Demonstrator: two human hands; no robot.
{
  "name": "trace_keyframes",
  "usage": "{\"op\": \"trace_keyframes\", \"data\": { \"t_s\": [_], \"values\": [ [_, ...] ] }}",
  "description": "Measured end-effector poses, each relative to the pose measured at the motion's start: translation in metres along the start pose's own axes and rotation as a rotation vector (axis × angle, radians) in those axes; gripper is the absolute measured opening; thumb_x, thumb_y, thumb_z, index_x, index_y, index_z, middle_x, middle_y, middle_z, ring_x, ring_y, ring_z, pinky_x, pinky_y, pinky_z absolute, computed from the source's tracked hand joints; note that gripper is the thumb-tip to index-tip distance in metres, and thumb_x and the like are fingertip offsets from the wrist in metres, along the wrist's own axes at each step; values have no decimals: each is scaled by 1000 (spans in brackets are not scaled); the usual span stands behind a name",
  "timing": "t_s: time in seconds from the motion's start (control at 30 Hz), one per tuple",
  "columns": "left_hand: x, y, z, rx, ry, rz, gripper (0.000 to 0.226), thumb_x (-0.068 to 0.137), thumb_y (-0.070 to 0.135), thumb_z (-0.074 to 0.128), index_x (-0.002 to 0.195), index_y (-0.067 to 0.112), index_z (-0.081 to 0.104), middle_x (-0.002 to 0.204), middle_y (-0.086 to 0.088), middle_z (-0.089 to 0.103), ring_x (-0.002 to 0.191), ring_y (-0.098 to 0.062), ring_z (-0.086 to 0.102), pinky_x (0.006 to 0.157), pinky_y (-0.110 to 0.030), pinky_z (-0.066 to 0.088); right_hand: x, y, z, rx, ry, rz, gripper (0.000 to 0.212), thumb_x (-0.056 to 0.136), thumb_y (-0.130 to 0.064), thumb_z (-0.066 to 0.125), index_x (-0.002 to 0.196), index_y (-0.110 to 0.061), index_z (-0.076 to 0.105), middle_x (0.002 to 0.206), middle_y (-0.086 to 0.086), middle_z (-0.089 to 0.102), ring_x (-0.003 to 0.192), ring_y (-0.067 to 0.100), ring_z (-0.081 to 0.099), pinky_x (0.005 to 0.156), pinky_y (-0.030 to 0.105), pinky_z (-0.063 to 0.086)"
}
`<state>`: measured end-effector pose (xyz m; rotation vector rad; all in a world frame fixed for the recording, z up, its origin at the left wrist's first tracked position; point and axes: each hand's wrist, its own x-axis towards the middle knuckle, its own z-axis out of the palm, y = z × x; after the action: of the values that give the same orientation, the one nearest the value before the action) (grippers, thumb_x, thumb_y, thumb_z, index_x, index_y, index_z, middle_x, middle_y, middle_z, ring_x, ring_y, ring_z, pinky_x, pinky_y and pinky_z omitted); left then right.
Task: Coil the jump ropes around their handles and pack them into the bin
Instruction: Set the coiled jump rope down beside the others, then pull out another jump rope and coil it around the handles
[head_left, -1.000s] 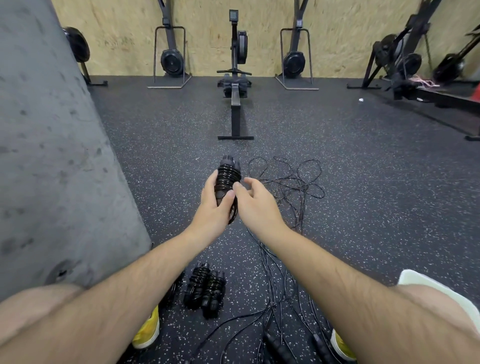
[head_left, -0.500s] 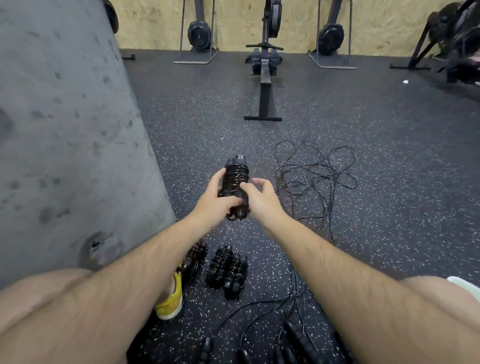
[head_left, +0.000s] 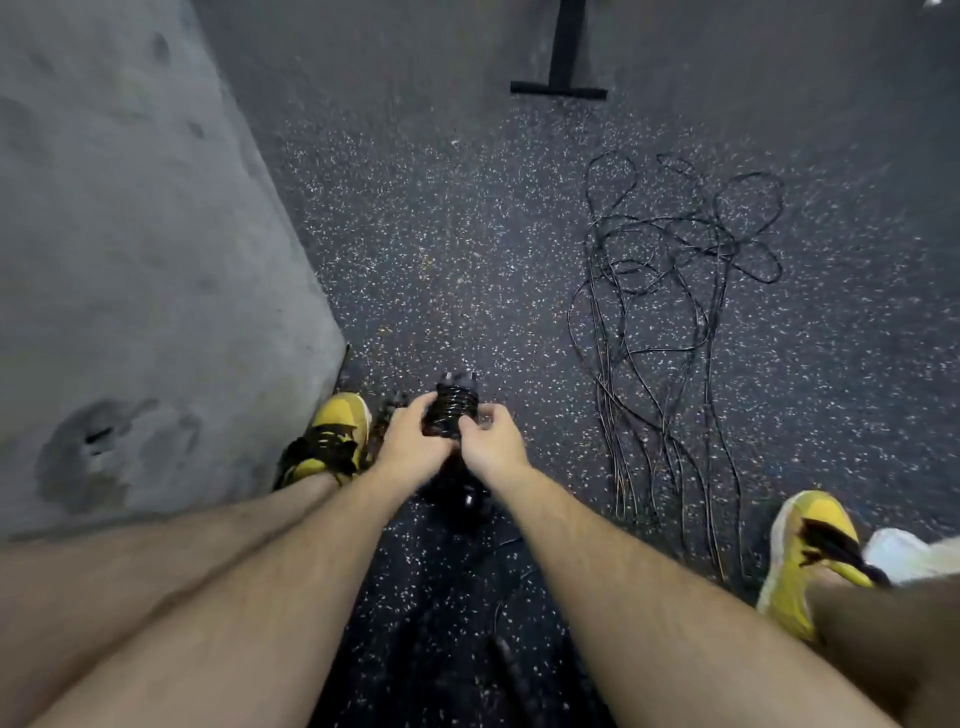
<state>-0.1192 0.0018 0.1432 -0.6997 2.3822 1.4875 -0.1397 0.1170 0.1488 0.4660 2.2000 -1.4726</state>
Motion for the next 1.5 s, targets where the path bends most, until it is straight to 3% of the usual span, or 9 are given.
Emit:
{"op": "trace_keyframes", "data": {
  "t_s": [0.1,0.27,0.37,0.47,0.6,0.73,1.0,1.1,1.5],
  "values": [
    [20,-34,2,110,63,-36,79,70,28,69,146,22,49,140,-10,53,132,-27,51,114,-41,39,17,18,29,-40,-40,53,31,100,-24,53,128,-11,50,123,4,62,114,23,59,94,25,40],
    [35,-60,7,386,-107,-79,59,100,18,55,154,7,36,164,-12,26,152,-23,22,123,-30,15,30,42,50,-194,-258,32,45,101,-16,46,145,-10,46,145,4,53,130,20,51,103,18,34],
    [35,-58,15,582,43,-30,52,101,23,50,151,14,42,162,-10,28,150,-27,23,121,-37,21,28,43,46,-241,-232,-67,45,100,-15,47,145,-8,47,147,6,52,133,19,49,106,18,30],
    [22,-43,25,699,195,189,39,100,23,47,138,18,55,146,-5,47,135,-27,39,109,-43,33,23,41,31,-227,-136,-151,39,100,-15,45,137,-11,55,138,5,59,127,20,53,105,24,36],
    [7,-29,50,642,72,352,30,102,23,42,123,19,63,122,-3,59,112,-24,52,95,-42,42,12,53,-2,-271,-46,-219,32,95,-19,40,116,-19,64,114,0,68,104,18,62,94,35,51],
    [-9,-26,90,563,-91,412,30,100,26,44,122,18,63,118,-2,61,110,-22,57,96,-44,47,-2,79,-50,-383,-27,-217,32,97,-20,38,119,-19,60,118,2,63,105,19,60,95,38,51],
    [-17,-48,169,870,-352,220,61,99,39,53,153,20,34,156,-1,36,141,-23,40,113,-43,36,-25,157,-127,-598,-65,-6,55,95,-11,44,148,-20,37,145,5,46,131,28,48,108,42,42],
    [-18,-60,190,1004,-417,161,66,94,51,58,149,21,36,150,-4,38,139,-26,40,110,-43,36,-25,176,-136,-613,-136,61,56,93,-13,47,148,-23,36,146,3,44,132,29,46,107,43,43],
    [-15,-80,213,1177,-467,191,32,96,31,52,123,14,53,130,-7,54,123,-29,52,102,-40,41,-11,185,-140,-543,-125,139,41,90,-16,49,131,-15,51,133,6,54,121,29,56,102,38,48]
  ]
}}
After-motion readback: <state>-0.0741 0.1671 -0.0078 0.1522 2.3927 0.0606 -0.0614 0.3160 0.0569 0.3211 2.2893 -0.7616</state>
